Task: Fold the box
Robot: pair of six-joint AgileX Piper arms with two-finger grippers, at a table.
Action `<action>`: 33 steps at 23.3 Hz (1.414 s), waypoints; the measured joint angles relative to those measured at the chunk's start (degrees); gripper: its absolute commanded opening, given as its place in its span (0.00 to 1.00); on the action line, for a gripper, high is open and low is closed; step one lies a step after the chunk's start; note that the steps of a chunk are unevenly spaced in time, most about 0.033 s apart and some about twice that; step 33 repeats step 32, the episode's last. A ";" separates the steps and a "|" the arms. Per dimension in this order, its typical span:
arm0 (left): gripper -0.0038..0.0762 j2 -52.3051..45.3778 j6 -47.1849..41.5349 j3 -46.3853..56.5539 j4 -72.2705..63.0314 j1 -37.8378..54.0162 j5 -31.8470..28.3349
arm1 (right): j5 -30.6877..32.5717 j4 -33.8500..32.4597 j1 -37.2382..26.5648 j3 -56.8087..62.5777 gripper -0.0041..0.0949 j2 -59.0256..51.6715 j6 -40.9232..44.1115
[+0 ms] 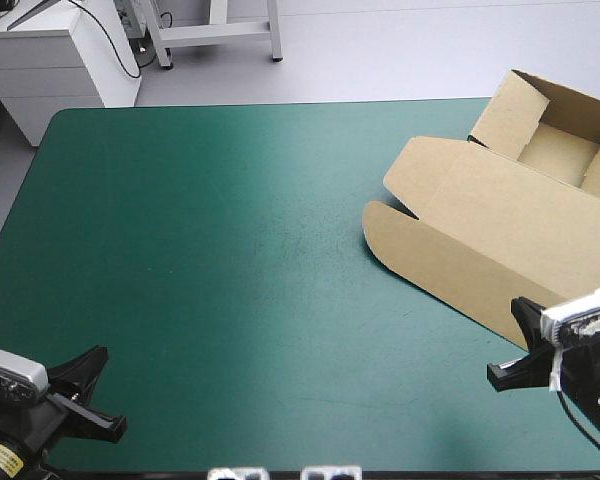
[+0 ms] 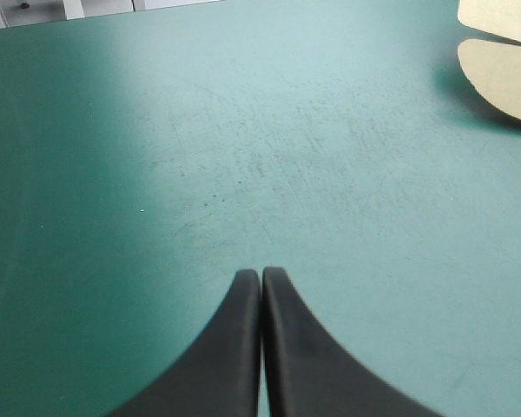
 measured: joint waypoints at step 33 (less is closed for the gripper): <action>0.04 -7.69 0.66 6.40 0.03 0.00 1.74 | -3.02 -7.29 0.00 20.03 0.02 -17.23 10.03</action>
